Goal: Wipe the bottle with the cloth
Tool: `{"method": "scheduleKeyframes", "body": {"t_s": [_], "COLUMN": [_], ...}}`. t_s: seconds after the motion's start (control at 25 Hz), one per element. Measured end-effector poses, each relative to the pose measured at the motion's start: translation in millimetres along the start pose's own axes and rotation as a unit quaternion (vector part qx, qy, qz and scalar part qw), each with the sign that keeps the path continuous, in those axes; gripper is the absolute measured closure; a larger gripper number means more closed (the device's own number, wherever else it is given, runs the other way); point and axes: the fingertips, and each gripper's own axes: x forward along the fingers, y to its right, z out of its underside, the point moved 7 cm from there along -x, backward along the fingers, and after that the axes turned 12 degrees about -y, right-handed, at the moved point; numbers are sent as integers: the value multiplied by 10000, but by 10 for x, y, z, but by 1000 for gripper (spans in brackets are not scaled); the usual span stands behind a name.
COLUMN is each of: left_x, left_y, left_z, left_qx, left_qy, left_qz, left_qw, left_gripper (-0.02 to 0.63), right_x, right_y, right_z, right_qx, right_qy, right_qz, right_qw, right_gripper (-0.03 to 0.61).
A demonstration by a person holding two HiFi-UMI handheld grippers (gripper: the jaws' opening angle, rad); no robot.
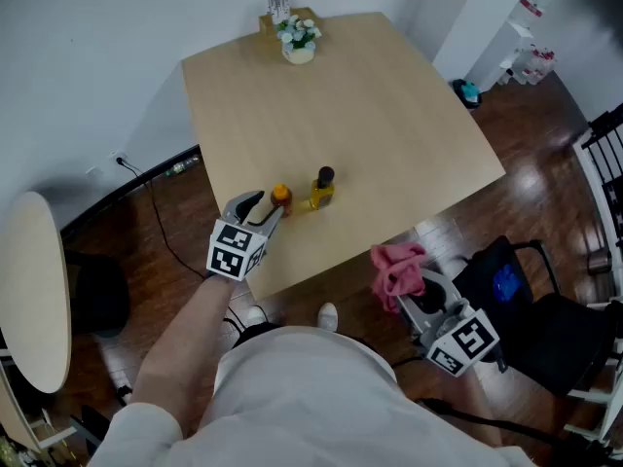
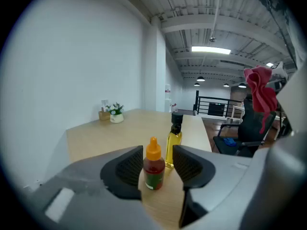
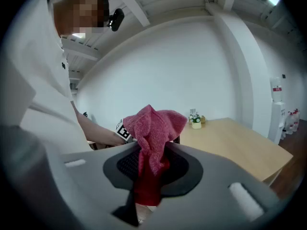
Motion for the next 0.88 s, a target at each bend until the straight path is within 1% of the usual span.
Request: {"method": "scheduleKeyframes", "body": {"t_s": [0.2, 0.36, 0.4, 0.44, 0.48, 0.68, 0.8, 0.88], "left_x": [350, 562, 599, 624, 637, 571, 400, 231], "left_y": [-155, -195, -204, -219, -235, -239, -219, -178], "left_z": [-13, 54, 62, 60, 52, 39, -51, -150], "left_qx": [207, 340, 363, 378, 391, 479, 533, 556], "left_qy": [-167, -321, -320, -292, -260, -351, -274, -162], "left_qz": [230, 448, 484, 508, 529, 704, 871, 1008], "left_qw": [9994, 9979, 9977, 9976, 9975, 9958, 9944, 9932], "left_gripper": [406, 405, 412, 443, 444, 451, 453, 453], "right_x": [87, 68, 58, 50, 42, 1, 34, 96], "right_y": [-123, -230, -246, -258, -268, -350, -356, -337], "right_z": [-39, -28, -33, -40, -42, 55, 64, 28], "right_qx": [65, 192, 224, 259, 300, 493, 487, 411], "right_qy": [-61, -129, -136, -140, -143, -88, -13, 28], "right_qz": [281, 610, 700, 784, 861, 1077, 1044, 944], "right_qw": [9996, 9979, 9972, 9965, 9957, 9929, 9933, 9947], "right_gripper": [489, 489, 489, 489, 489, 489, 489, 489]}}
